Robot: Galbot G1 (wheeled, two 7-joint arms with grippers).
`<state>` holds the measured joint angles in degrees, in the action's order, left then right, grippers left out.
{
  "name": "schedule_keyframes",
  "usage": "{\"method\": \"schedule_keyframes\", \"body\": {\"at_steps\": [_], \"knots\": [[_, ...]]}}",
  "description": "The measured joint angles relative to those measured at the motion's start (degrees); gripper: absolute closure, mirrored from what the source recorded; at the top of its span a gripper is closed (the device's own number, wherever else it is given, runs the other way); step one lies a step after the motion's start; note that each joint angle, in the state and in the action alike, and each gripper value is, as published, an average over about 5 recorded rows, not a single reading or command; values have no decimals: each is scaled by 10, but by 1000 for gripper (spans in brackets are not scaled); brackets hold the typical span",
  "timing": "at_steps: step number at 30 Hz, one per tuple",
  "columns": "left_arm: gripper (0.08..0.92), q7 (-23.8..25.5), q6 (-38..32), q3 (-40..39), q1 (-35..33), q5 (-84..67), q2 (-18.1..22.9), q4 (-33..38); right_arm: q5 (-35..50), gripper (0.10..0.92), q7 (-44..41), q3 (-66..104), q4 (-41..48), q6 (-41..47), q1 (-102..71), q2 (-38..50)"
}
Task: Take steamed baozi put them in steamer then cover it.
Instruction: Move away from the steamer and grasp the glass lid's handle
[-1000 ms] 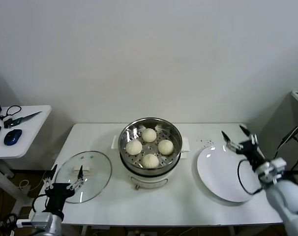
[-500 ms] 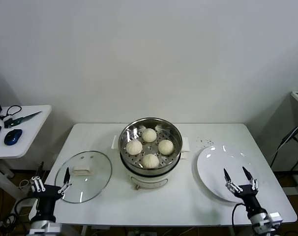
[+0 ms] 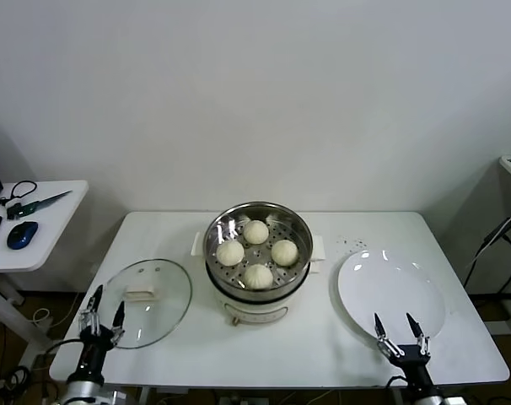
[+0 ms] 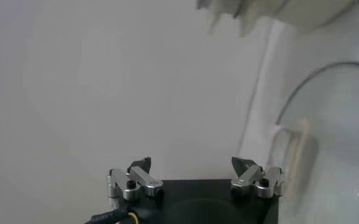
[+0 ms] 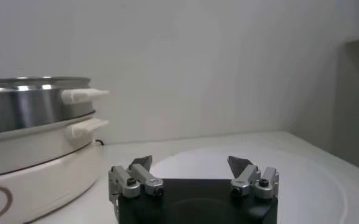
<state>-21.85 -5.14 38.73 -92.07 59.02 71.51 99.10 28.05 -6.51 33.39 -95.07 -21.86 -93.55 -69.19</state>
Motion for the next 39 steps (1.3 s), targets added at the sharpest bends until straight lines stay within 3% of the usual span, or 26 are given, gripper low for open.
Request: {"method": "schedule_keyframes", "body": {"at_steps": [18,34,39], "knots": [[177,-23,-6,-27,107,97,-11,-150,-9,203,6,1,2,-19,-21,-31],[180,-26,15,-47,169,129,-3,-207,-26,203,17,-2,-5,-26,-23,-46],[284,-26,19,-49,178,141,3,-220,-27,203,18,-2,-2,-29,-22,-50]]}}
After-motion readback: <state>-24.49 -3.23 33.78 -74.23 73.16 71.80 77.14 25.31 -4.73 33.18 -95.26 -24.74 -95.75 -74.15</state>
